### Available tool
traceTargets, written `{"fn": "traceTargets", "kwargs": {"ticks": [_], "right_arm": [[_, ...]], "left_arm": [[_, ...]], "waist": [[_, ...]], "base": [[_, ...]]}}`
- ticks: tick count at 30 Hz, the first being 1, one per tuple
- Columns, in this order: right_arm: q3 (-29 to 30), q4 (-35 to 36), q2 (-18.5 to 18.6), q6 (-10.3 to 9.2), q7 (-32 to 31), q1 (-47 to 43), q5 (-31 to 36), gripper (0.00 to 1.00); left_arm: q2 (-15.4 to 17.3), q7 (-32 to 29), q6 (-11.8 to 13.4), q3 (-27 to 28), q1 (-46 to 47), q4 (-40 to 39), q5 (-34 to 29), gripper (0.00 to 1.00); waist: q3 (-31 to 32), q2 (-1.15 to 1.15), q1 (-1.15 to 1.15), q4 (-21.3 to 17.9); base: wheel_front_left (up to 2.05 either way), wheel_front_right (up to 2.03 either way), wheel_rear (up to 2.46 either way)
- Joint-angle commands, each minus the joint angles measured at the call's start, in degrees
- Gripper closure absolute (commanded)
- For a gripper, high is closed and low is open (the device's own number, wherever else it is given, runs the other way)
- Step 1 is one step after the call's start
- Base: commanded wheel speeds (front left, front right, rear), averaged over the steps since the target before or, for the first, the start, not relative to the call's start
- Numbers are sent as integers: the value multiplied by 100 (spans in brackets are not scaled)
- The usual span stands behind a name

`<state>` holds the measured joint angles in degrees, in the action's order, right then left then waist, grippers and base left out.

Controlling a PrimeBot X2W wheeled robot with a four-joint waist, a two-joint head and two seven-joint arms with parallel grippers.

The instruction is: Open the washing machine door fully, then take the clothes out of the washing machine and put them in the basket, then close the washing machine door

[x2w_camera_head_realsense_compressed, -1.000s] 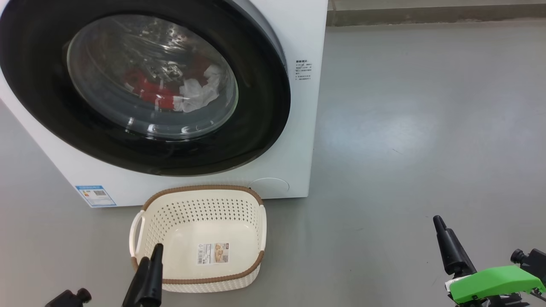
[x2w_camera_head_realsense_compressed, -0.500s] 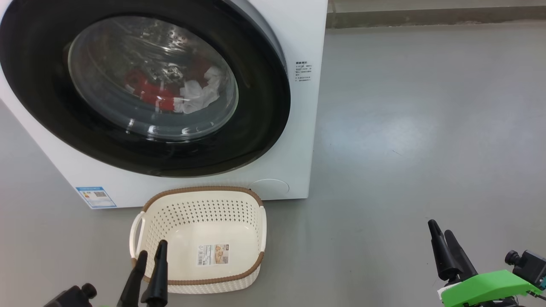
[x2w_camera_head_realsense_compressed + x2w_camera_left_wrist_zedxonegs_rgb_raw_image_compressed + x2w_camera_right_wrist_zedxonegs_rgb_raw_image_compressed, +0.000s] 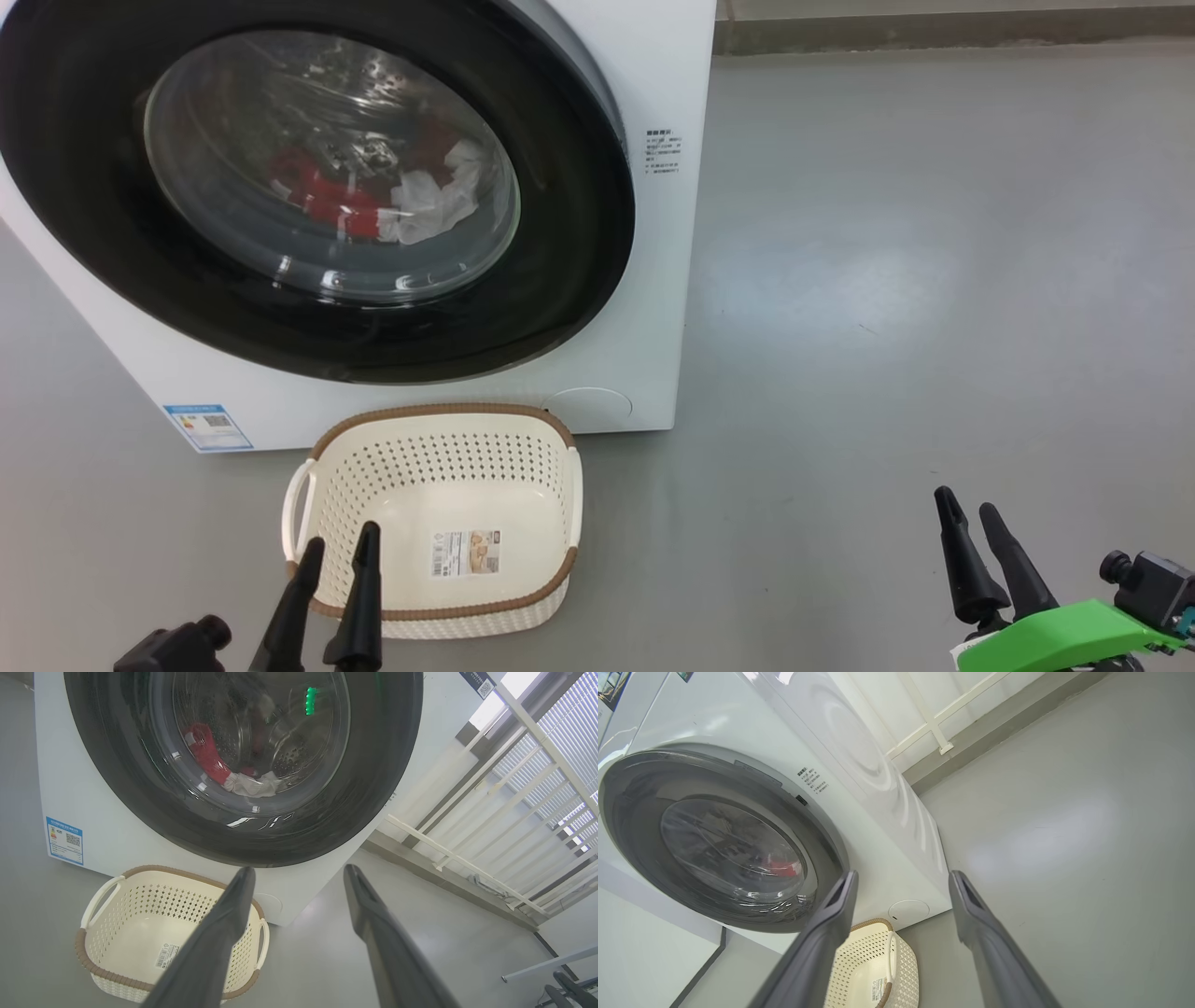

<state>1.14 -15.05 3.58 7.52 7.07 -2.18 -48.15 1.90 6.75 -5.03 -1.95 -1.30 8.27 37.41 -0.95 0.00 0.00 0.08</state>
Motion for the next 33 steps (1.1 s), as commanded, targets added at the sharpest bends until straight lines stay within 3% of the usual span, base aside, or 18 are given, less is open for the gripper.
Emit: {"fn": "traceTargets", "kwargs": {"ticks": [1,33], "right_arm": [[-93,178,110,-2,81,88,197,0],[93,402,93,-3,619,-114,2025,0]], "left_arm": [[73,90,45,90,46,-202,-205,0],[92,645,132,12,-22,-393,-2340,0]], "waist": [[-5,0,0,4],[-86,0,0,-4]], "base": [[0,0,0],[0,0,0]]}}
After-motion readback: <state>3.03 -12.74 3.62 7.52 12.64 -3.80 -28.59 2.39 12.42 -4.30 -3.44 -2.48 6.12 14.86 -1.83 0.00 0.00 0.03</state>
